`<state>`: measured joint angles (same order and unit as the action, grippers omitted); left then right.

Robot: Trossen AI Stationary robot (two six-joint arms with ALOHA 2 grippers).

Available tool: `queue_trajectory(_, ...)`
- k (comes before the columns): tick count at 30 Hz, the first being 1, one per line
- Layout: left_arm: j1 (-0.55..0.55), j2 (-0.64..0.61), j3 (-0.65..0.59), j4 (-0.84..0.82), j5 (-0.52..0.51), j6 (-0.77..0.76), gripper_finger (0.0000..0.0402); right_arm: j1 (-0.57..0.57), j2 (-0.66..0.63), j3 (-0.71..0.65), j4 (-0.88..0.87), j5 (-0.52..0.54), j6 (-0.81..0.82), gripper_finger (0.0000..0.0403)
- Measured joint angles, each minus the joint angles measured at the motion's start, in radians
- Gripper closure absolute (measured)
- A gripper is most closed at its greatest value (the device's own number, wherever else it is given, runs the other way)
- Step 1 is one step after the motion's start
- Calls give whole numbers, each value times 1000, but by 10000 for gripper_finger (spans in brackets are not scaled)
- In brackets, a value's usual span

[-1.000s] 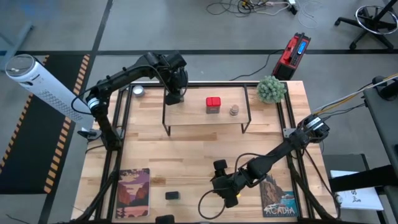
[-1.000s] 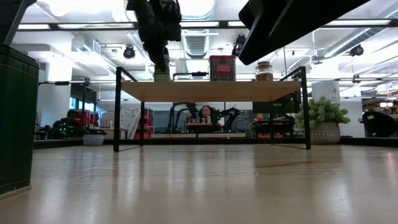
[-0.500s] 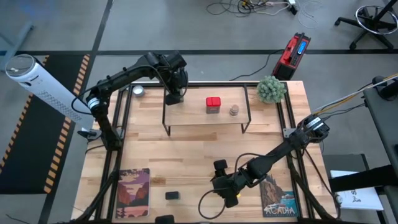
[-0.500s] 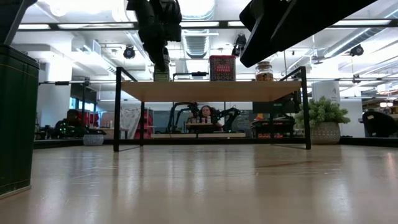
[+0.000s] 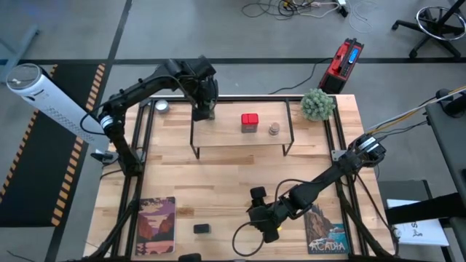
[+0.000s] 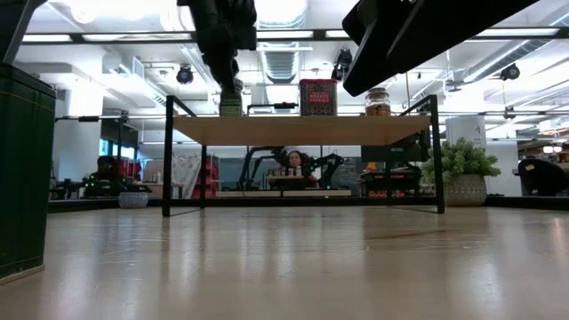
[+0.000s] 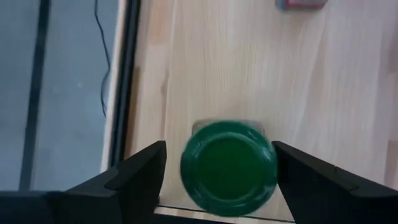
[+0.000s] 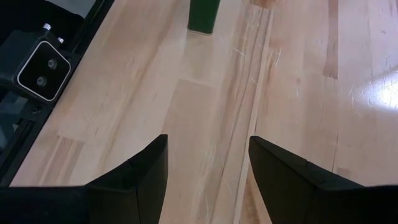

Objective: Shelf spices
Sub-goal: Put the green seasoning bottle on the shelf, then put the black seasoning can on the shelf

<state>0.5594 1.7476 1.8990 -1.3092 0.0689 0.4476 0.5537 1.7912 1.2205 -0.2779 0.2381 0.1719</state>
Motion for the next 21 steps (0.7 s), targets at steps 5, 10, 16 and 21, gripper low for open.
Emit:
queue_trajectory(5,-13,0,98,-23,0,-7,126,0,0,0,0,0,0,204)
queue_trajectory(10,-28,-1,227,-73,-8,-28,131,0,0,0,0,0,4,204)
queue_trajectory(16,-80,-3,320,-183,-8,-99,131,0,0,0,0,0,15,204)
queue_trajectory(21,-208,-3,297,-266,6,-189,132,0,0,-10,0,0,39,204)
